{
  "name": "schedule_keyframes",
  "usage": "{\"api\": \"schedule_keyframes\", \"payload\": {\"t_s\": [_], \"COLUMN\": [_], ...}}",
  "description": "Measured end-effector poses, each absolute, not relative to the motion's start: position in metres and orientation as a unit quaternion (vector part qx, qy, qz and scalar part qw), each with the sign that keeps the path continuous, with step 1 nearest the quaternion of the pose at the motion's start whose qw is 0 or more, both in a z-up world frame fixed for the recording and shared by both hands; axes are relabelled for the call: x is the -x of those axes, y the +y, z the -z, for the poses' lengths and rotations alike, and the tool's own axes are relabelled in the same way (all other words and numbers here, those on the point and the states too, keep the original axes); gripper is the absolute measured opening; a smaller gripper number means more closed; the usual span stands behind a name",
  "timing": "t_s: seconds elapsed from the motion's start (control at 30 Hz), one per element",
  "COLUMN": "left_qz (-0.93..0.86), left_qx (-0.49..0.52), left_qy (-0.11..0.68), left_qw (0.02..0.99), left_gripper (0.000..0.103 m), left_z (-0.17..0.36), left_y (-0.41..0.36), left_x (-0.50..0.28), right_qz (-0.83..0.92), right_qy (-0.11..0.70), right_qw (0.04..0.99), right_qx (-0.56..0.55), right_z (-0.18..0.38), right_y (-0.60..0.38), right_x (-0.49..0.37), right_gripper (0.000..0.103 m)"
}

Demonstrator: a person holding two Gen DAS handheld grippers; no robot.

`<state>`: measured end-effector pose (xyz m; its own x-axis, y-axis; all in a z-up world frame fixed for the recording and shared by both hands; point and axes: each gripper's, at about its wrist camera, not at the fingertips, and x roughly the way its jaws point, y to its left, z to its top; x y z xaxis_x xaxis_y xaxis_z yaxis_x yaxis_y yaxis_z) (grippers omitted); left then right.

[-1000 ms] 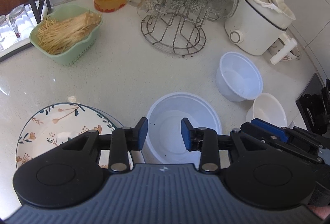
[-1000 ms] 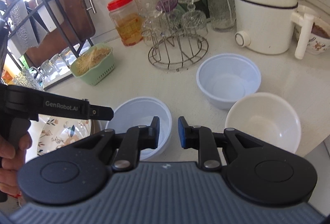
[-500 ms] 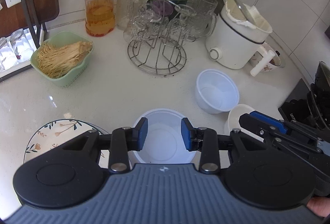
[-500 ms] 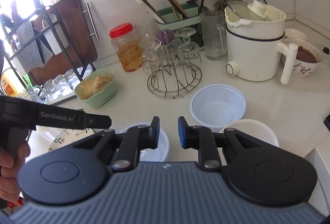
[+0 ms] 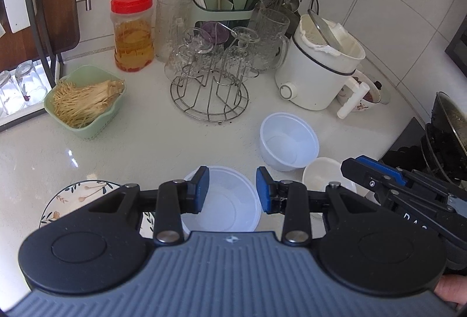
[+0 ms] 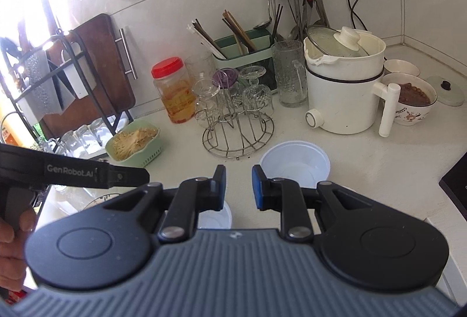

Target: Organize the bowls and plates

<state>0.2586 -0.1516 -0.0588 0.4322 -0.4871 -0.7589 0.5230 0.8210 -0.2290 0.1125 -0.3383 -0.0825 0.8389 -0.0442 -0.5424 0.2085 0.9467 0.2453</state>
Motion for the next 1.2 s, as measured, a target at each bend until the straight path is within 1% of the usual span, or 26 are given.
{"api": "schedule_keyframes", "payload": {"t_s": [0.67, 1.2], "left_qz": [0.350, 0.368], "left_qx": [-0.030, -0.051], "left_qy": [0.447, 0.461], "left_qw": [0.822, 0.806], "left_gripper": [0.041, 0.041], "left_z": [0.066, 0.087], "left_y": [-0.202, -0.245], "left_x": [-0.245, -0.273], "right_qz": [0.120, 0.148], "right_qy": [0.282, 0.290], "right_qw": [0.939, 0.929], "right_qx": [-0.156, -0.176], "right_z": [0.092, 0.110], "right_y": [-0.370, -0.404], "right_x": [-0.088, -0.101], "right_gripper": [0.023, 0.023]}}
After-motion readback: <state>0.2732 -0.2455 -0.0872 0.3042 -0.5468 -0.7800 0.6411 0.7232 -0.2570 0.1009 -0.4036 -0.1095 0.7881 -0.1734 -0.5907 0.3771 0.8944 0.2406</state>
